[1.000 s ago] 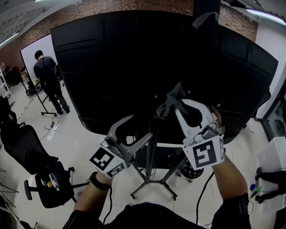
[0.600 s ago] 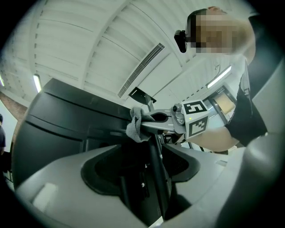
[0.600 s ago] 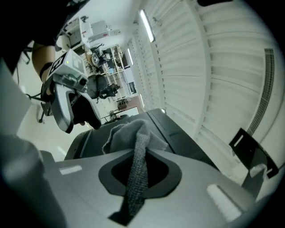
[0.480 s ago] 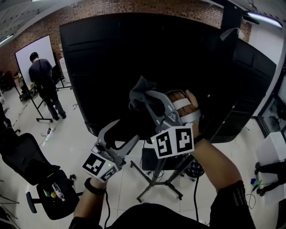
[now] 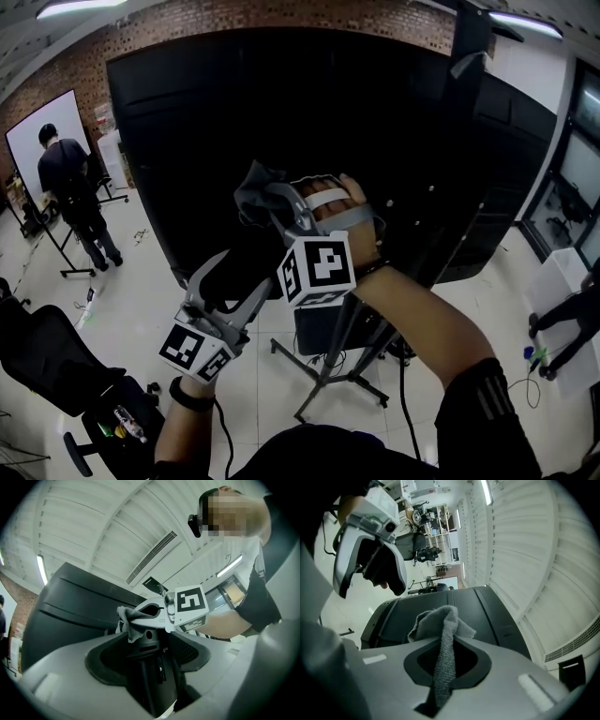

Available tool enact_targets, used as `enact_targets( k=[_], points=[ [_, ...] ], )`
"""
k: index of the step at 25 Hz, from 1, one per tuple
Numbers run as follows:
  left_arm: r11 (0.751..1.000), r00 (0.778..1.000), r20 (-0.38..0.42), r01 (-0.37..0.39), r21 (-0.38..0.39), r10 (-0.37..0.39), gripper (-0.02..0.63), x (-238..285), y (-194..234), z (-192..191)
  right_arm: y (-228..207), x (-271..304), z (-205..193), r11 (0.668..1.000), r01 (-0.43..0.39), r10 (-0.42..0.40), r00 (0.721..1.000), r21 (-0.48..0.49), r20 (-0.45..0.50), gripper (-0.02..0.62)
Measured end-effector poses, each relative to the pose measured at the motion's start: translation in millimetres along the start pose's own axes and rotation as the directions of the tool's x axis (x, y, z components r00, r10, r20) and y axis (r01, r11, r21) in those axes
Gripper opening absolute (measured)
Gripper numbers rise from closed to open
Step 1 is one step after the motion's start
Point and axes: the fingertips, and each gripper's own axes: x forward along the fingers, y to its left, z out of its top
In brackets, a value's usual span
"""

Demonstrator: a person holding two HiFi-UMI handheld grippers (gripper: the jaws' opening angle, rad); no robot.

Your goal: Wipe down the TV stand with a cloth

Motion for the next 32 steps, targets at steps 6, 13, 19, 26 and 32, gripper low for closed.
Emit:
enact_targets(
  k=[6,13,19,26,32],
  points=[
    [0.999,0.999,0.003,0.044,-0.027,-0.044,0.307,4,-8,-5,3,-6,-31,0.998,0.005,-0.012,0.993,-0.064,-0.12,0.015],
    [0.991,0.993,0.019,0.118,-0.056,-0.118,0.307,21,-27,-7,-1,-27,-69,0.993,-0.015,-0.019,0.961,-0.119,-0.277,0.015],
    [0.982,0.987,0.022,0.163,-0.092,-0.162,0.307,31,-37,-15,2,-42,-95,0.991,-0.033,-0.015,0.936,-0.131,-0.351,0.015],
    [0.983,0.988,0.002,0.154,-0.102,-0.155,0.307,20,-30,-20,-3,-54,-63,0.999,0.004,-0.017,0.968,-0.05,-0.252,0.015],
    [0.99,0.995,-0.021,0.096,-0.1,-0.099,0.307,-1,-12,-26,29,-28,-18,0.998,-0.042,0.034,0.99,-0.056,-0.14,0.015]
  ],
)
